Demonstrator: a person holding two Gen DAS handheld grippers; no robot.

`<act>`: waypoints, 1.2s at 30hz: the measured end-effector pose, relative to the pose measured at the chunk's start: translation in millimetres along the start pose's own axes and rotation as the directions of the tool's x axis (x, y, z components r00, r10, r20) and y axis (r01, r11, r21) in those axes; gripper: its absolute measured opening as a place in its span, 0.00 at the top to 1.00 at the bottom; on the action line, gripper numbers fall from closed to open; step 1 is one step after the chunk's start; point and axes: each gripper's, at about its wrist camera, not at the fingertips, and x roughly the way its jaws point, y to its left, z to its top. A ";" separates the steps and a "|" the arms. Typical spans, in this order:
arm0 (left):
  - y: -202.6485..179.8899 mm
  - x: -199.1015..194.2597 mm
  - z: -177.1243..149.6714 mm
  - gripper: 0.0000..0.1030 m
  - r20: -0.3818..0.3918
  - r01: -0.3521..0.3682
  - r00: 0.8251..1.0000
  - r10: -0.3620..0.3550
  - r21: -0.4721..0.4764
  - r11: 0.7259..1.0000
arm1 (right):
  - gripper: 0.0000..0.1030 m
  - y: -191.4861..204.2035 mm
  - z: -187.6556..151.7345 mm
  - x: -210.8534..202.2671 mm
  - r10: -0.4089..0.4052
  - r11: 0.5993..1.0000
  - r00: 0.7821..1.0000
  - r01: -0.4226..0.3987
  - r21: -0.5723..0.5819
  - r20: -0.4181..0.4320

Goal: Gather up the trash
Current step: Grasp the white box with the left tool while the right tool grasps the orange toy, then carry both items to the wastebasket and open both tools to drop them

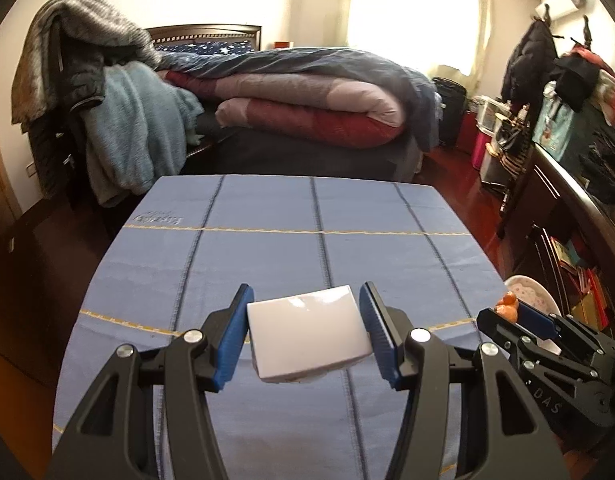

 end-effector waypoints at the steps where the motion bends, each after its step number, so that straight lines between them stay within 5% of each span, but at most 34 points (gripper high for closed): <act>1: -6.8 -0.5 0.2 0.46 0.001 0.008 1.000 -0.008 0.011 1.000 | 0.59 -5.4 -1.0 -2.8 -0.005 1.000 1.000 0.005 0.007 0.004; 36: -177.6 15.2 -0.5 0.46 -0.023 0.189 0.982 -0.190 0.264 0.946 | 0.59 -134.7 -26.3 -47.2 -0.154 0.972 0.986 0.140 0.189 0.060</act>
